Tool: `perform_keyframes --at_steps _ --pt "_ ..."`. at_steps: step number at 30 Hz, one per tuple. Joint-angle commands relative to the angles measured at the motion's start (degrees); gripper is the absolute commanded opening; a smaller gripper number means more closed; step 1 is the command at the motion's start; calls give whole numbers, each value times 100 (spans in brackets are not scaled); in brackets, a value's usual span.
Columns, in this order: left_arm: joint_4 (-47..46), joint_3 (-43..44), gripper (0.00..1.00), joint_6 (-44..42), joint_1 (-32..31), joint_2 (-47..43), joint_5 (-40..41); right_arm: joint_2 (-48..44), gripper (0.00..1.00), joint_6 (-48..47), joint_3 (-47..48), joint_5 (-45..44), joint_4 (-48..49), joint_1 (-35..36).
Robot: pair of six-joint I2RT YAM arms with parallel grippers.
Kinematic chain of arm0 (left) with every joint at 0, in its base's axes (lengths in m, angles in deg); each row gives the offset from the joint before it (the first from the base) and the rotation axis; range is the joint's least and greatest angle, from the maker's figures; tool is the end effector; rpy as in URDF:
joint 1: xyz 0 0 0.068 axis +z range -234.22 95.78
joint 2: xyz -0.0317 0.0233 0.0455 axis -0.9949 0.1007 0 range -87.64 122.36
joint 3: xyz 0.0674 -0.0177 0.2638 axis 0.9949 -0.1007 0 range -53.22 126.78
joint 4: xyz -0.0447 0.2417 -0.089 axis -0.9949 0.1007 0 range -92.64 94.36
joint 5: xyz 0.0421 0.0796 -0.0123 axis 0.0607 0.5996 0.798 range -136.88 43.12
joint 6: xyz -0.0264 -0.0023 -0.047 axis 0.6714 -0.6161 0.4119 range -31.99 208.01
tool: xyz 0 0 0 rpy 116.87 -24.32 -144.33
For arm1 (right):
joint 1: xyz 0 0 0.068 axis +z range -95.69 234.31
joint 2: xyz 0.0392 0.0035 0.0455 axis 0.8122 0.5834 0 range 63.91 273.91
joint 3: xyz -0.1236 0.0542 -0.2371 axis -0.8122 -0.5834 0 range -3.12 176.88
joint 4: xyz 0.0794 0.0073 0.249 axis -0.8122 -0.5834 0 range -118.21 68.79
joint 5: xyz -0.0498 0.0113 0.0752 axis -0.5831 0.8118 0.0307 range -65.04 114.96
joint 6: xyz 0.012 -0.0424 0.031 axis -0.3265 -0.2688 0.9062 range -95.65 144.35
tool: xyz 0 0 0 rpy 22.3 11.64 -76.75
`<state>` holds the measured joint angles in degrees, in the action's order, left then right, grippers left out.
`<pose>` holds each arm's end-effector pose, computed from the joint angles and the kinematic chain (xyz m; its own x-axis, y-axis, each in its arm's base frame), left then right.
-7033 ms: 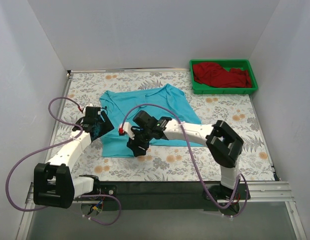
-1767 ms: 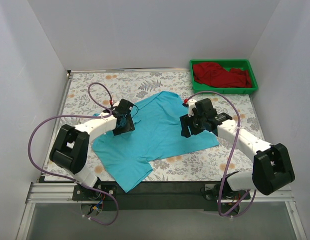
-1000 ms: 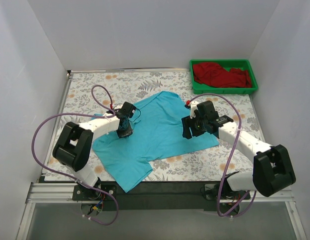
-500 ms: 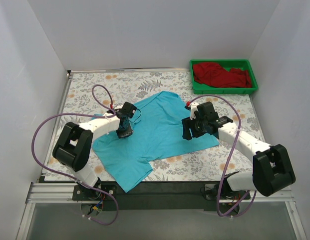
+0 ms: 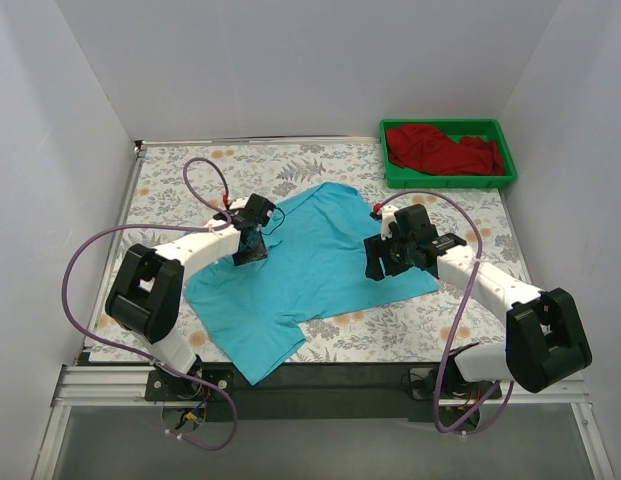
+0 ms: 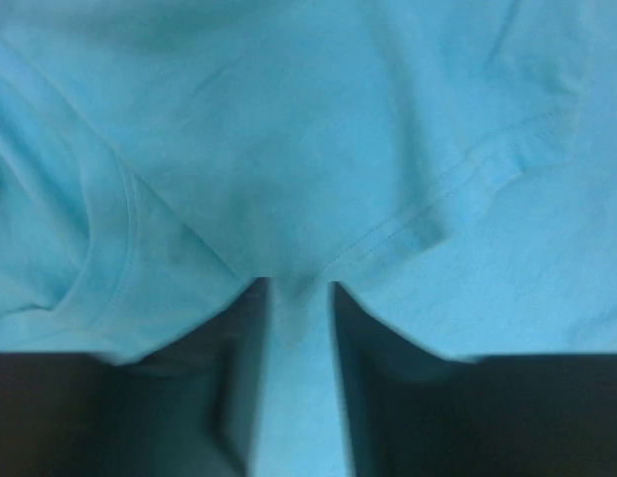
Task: Fold and stack the t-shirts
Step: Flatten the tshirt out
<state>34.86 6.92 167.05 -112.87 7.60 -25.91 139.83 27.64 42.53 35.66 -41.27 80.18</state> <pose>0.2791 -0.1380 0.1822 -0.5063 -0.7680 -0.3922 -0.7550 0.6146 -0.2286 0.2376 0.1226 0.2141 -0.7221 -0.2875 -0.6292 -0.4947 0.8504 0.1793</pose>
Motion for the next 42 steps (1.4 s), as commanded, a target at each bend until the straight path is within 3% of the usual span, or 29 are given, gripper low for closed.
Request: perform_keyframes --at_steps 1,5,13,21,25,31,35,42 --pt "-171 287 40 -354 -45 -58 232 11 58 58 -74 108 212 -29" --pt "-699 279 61 -741 -176 -129 13 19 58 67 -109 152 256 -29" --pt "-1323 481 61 -1497 -273 407 161 54 58 93 -188 143 344 -29" --pt "-1456 604 47 -1910 -282 794 434 98 58 128 -311 108 423 -29" --pt "-1482 683 31 -2086 -282 759 653 142 58 154 -381 64 450 -38" --pt "-1534 903 18 -2595 -282 794 1058 388 57 374 -557 -138 458 -55" --pt "-1596 1052 0 -2938 -195 899 1330 608 56 550 -671 -182 467 -143" --pt "-2140 1604 0 -3676 446 1162 1726 863 52 875 -926 11 406 -196"
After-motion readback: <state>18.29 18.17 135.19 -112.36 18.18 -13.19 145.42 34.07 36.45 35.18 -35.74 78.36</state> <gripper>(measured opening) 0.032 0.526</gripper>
